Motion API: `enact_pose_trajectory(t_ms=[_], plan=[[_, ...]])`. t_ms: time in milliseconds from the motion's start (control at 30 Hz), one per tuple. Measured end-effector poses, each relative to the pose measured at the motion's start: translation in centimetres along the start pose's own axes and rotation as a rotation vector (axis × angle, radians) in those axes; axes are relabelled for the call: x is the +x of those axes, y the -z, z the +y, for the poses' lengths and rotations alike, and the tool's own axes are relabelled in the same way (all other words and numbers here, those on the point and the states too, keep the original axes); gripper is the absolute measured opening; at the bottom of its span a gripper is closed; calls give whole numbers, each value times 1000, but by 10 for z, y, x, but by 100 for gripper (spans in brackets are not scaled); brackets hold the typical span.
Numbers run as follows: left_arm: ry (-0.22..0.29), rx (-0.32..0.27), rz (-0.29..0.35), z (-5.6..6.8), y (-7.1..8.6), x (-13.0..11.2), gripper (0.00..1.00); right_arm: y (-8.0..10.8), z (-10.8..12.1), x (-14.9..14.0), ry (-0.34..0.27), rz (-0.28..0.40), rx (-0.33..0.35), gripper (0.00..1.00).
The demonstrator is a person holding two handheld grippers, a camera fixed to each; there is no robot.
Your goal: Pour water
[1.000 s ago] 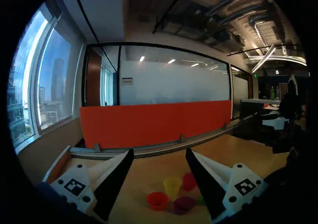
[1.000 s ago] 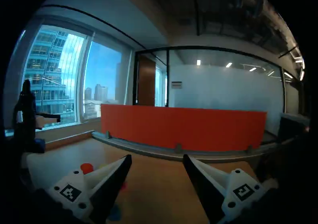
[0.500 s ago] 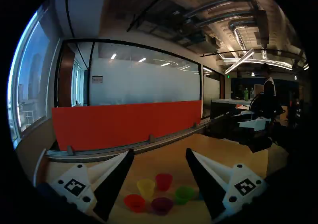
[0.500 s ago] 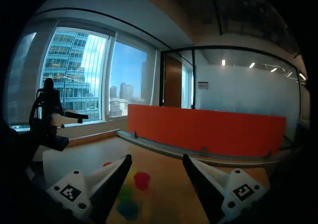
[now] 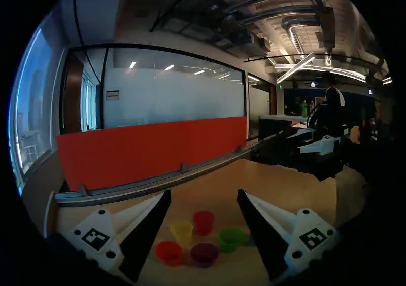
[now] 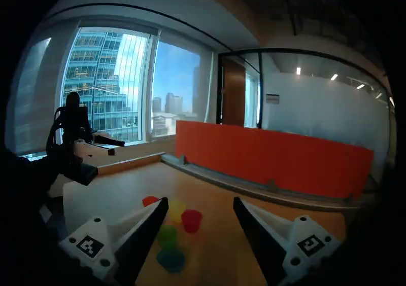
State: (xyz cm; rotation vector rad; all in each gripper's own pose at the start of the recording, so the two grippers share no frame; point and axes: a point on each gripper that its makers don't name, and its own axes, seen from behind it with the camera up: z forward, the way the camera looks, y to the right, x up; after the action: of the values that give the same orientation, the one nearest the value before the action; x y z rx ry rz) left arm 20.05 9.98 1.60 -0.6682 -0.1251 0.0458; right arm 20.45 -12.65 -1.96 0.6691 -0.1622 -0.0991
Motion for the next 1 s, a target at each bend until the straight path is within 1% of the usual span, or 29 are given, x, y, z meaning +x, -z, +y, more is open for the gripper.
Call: enact_pose_trajectory(t_ms=[167, 367, 567, 767, 1000], plan=[[-6, -21, -24, 2, -1, -9, 97, 0, -2, -7, -4, -25, 17, 99], [-20, -37, -59, 5, -3, -23, 97, -1, -8, -25, 4, -74, 47, 99], [-28, -62, -94, 13, -6, -41, 97, -1, -11, -44, 24, -117, 61, 99], [-54, -81, -133, 20, -10, -61, 97, -3, -14, -65, 26, -159, 74, 99], [-69, -120, -178, 35, -17, -86, 97, -8, -17, -87, 24, -204, 91, 99]])
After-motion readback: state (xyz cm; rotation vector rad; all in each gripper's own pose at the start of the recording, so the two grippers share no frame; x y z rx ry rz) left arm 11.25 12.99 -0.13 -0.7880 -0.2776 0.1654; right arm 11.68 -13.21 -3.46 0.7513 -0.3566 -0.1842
